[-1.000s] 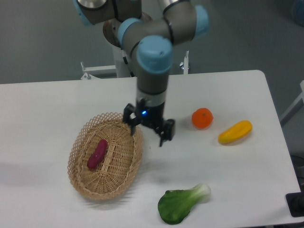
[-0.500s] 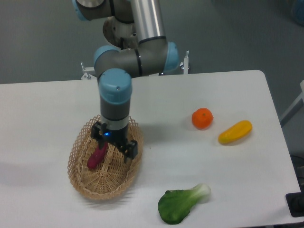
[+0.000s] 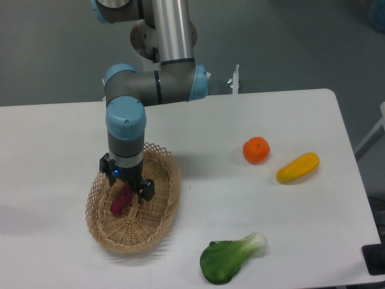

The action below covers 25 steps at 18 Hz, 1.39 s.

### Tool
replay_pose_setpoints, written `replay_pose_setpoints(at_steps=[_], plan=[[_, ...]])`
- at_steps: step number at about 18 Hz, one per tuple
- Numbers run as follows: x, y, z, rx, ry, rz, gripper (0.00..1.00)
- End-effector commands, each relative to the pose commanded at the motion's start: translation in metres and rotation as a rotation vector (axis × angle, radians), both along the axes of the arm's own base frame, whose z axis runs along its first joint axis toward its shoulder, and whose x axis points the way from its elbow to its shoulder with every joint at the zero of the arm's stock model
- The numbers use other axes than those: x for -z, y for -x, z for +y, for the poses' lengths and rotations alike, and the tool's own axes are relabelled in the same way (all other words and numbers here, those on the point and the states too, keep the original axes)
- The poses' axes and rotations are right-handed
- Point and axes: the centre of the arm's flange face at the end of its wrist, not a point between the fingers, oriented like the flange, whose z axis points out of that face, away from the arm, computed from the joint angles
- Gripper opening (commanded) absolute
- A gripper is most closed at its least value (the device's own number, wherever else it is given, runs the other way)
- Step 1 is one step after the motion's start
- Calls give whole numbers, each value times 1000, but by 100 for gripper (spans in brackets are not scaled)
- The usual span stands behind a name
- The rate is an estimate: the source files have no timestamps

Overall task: Pick up the sweet potato from the basket
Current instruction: 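Lower the gripper into the basket and close on the sweet potato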

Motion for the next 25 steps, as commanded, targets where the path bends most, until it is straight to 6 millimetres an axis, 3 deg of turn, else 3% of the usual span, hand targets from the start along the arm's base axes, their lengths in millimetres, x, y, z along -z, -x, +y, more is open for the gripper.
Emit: replay_pose_setpoints(at_steps=[16, 20, 25], plan=[[23, -6, 2, 10, 55, 20, 100], [24, -8, 4, 18, 71, 46, 66], [19, -7, 5, 19, 63, 51, 37]])
